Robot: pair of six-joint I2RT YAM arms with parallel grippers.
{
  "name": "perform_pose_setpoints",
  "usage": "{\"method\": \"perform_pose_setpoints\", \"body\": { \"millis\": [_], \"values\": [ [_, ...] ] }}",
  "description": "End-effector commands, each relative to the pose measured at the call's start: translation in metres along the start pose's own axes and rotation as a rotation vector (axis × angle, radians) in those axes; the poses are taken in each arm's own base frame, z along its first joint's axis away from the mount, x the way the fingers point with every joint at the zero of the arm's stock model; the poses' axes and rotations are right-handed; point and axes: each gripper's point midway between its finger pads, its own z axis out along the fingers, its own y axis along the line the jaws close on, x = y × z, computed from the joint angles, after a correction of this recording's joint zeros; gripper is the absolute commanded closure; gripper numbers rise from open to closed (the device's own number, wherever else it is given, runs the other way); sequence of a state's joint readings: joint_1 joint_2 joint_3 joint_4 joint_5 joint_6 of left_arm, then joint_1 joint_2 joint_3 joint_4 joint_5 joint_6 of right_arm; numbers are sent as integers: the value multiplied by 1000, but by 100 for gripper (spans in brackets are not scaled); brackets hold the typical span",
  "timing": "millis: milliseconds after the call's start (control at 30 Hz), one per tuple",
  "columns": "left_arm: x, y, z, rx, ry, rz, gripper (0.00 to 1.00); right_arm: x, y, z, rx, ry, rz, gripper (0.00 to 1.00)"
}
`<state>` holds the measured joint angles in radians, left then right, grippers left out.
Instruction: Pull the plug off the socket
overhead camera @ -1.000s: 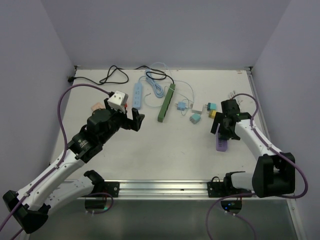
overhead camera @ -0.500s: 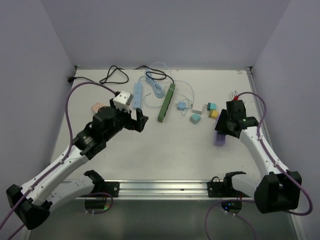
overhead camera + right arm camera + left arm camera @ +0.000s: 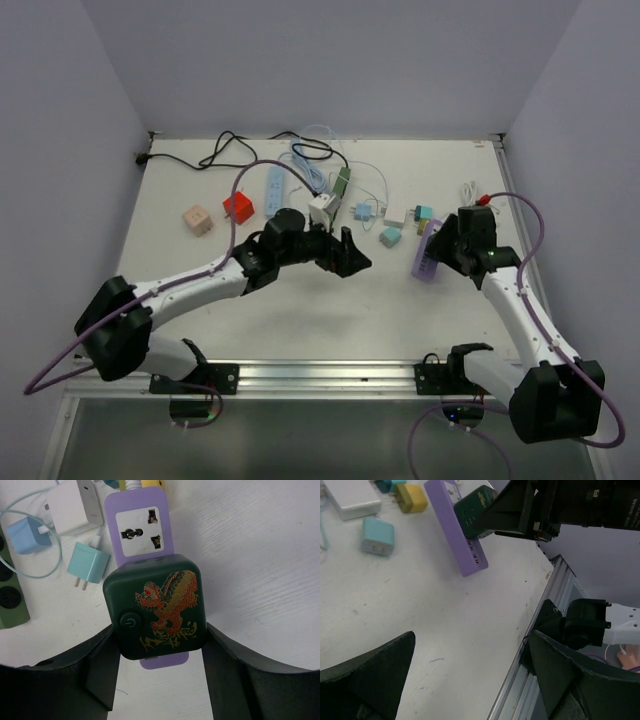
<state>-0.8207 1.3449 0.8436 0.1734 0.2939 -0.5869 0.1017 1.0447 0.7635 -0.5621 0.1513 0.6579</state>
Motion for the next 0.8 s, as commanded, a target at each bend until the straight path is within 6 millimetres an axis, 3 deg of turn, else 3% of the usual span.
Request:
{"method": "perform_pose_setpoints", "body": {
  "millis": [0,33,67,133,267,467,600,767],
  "values": [
    [-11,-48,42,163,-40,8,0,-29,26,-10,-125,-105,110,86],
    [-14,-54,52,179,-40,12,0,-29,25,-11,-132,-100,123,87],
    [4,-46,70,163,8,4,0,-30,24,-11,-134,-101,141,87],
    [20,-51,90,179,40,19,0,-31,23,-11,-161,-92,171,87],
    [37,-53,114,166,42,64,0,-33,18,-11,-181,-69,200,87],
    [41,-41,146,131,54,118,0,-30,24,-18,-228,-49,201,86],
    [30,-43,167,133,34,141,0,-27,24,-24,-236,-43,203,85],
    [40,-33,192,113,68,142,0,-25,25,-32,-254,-45,202,85]
  ]
}}
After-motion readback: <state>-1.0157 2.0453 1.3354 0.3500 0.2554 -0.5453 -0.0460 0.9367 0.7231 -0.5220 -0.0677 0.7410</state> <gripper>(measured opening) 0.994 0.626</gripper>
